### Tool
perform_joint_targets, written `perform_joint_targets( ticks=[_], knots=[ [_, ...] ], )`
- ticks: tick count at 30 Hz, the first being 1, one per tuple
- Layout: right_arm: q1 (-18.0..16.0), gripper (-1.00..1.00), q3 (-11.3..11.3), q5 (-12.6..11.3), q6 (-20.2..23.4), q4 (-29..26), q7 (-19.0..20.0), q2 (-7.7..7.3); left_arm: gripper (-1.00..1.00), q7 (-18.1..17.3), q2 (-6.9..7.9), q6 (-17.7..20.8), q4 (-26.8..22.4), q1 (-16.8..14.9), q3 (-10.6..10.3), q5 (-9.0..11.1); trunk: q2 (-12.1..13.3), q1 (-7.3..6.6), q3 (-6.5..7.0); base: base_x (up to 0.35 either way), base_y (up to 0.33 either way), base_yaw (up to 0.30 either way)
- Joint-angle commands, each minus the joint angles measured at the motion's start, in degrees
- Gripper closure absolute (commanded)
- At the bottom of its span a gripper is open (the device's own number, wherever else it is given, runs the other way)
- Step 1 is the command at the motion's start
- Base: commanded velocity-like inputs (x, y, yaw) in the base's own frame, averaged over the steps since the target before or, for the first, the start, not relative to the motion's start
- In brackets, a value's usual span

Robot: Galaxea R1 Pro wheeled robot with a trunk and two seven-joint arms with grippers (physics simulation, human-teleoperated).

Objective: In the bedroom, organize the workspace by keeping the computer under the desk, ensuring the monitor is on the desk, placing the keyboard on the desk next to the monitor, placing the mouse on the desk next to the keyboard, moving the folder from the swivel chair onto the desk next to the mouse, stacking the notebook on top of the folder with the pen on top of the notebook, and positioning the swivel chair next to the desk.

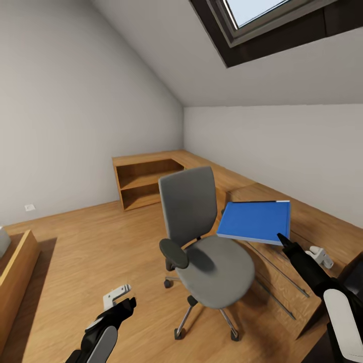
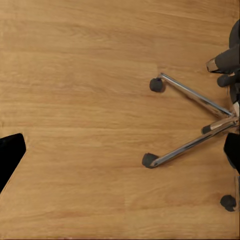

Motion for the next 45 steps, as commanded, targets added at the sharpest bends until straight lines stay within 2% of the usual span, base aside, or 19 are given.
perform_joint_targets(
  ticks=[1, 5, 7, 8, 9, 12, 13, 15, 19, 20, 23, 25, 37, 45],
  knots=[
    [0.0, 1.0, -0.1, -0.4, 0.3, -0.1, -0.1, 0.01, -1.0, 0.4, 0.09, 0.1, 1.1, -0.1, -0.1, 0.3, 0.4, -0.23, 0.13, 0.0, 0.0, 0.0],
    [0.0, 1.0, -0.1, -0.5, 0.3, -0.1, -0.2, 0.07, -1.0, 0.1, 0.11, -0.8, 10.4, 0.0, -0.2, 0.2, 2.0, -1.11, 0.84, 0.0, 0.0, 0.0],
    [0.0, 1.0, 0.0, -0.6, 0.3, -0.1, -0.2, 0.14, -1.0, -0.1, 0.16, -5.3, 19.5, -0.1, -0.3, 0.1, 2.8, -1.55, 1.2, 0.0, 0.0, 0.0],
    [0.0, 1.0, 0.0, -0.6, 0.3, -0.1, -0.2, 0.15, -1.0, -0.3, 0.16, -6.9, 21.8, -0.1, -0.4, 0.1, 3.2, -1.77, 1.38, 0.0, 0.0, 0.0],
    [0.0, 1.0, 0.0, -0.6, 0.3, 0.0, -0.2, 0.16, -1.0, -0.7, 0.12, -10.2, 26.1, -0.1, -0.7, 0.1, 3.6, -1.99, 1.56, 0.0, 0.0, 0.0],
    [0.0, 1.0, 0.0, -0.6, 0.3, 0.0, -0.2, 0.17, -1.0, -1.9, 0.1, -17.2, 32.4, -0.1, -2.5, -0.3, 4.8, -2.65, 2.1, 0.0, 0.0, 0.0],
    [0.0, 1.0, 0.0, -0.6, 0.3, 0.0, -0.2, 0.18, -1.0, -2.5, 0.21, -20.4, 34.5, -0.1, -3.9, -0.6, 5.2, -2.87, 2.28, 0.0, 0.0, 0.0],
    [0.0, 1.0, 0.0, -0.6, 0.3, 0.1, -0.2, 0.24, -1.0, -3.1, 0.32, -23.6, 36.6, 0.0, -5.8, -1.0, 6.0, -3.3, 2.64, 0.0, 0.0, 0.0],
    [0.0, 1.0, 0.1, -0.4, 0.3, 0.1, -0.2, 1.41, -1.0, -3.5, 0.3, -27.3, 38.5, 0.0, -8.1, -2.6, 7.6, -4.18, 3.36, 0.0, 0.0, 0.0],
    [0.0, 1.0, 0.1, -0.4, 0.3, 0.0, -0.2, 1.82, -1.0, -3.6, 0.21, -29.5, 39.3, 0.0, -8.8, -4.3, 8.0, -4.4, 3.54, 0.0, 0.0, 0.0],
    [0.0, 1.0, 0.1, -0.3, 0.2, 0.0, -0.2, 2.19, -1.0, -3.5, 0.0, -33.9, 42.4, 0.0, -9.4, -7.5, 9.2, -5.06, 4.08, 0.0, 0.0, 0.0],
    [0.0, 1.0, 0.1, -0.3, 0.2, 0.0, -0.2, 2.23, -1.0, -3.4, -0.05, -34.8, 43.3, 0.0, -9.5, -8.1, 10.0, -5.5, 4.43, 0.0, 0.0, 0.0],
    [0.0, 1.0, 0.1, -0.2, 0.0, 0.0, -0.2, 2.28, -1.0, -3.4, -0.07, -35.3, 44.7, -0.1, -9.4, -8.2, 14.8, -8.14, 6.59, 0.0, 0.0, -0.012],
    [0.0, 1.0, 0.1, -0.2, 0.0, -0.1, -0.3, 2.29, -1.0, -4.1, -0.08, -35.1, 46.1, -0.1, -9.4, -8.0, 18.0, -9.89, 8.03, 0.0, 0.0, -0.225]
  ],
)
